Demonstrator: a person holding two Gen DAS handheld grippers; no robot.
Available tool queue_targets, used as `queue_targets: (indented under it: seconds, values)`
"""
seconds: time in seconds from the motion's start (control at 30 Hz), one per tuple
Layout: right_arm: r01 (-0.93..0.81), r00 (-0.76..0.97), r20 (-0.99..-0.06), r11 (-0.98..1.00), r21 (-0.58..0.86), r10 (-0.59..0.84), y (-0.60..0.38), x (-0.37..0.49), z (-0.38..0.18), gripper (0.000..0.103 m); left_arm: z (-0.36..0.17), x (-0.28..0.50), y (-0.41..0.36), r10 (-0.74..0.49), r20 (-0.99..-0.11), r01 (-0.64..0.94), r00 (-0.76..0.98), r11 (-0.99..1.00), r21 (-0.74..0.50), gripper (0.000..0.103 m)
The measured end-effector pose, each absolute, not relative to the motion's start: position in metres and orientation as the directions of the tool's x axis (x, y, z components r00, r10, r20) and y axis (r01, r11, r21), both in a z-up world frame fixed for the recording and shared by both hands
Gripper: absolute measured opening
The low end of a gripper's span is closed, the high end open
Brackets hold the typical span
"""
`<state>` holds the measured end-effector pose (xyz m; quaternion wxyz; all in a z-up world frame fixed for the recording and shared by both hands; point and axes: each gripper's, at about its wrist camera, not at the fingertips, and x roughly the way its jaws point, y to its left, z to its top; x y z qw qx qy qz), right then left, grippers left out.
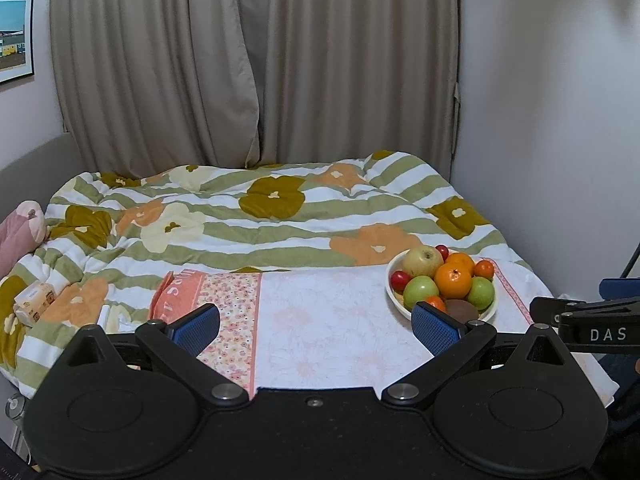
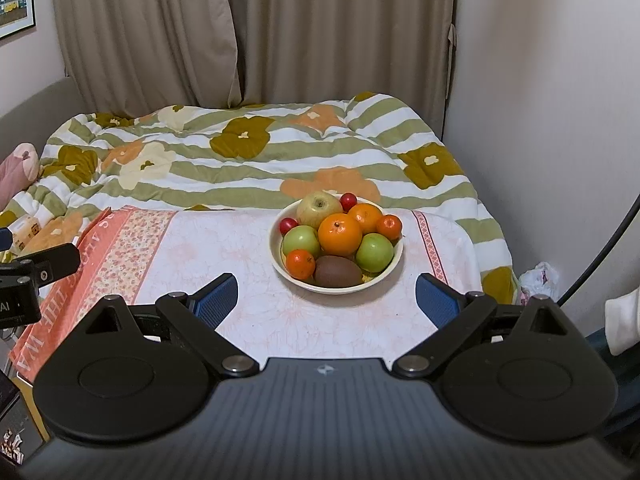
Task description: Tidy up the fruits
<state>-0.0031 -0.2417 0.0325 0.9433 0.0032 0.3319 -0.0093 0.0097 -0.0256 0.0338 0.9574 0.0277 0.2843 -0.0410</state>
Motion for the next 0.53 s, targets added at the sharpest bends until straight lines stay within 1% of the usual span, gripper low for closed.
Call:
queue_targets:
  seconds: [0.53]
  values:
    - [0.03, 0.763, -0.646, 0.999, 0.013, -0.015, -0.2426, 0.0059, 0.0233, 0.103, 0.0326, 0.0124, -0.0285, -0.068, -0.531, 0.1, 0.845, 0.995, 0.031, 0.103]
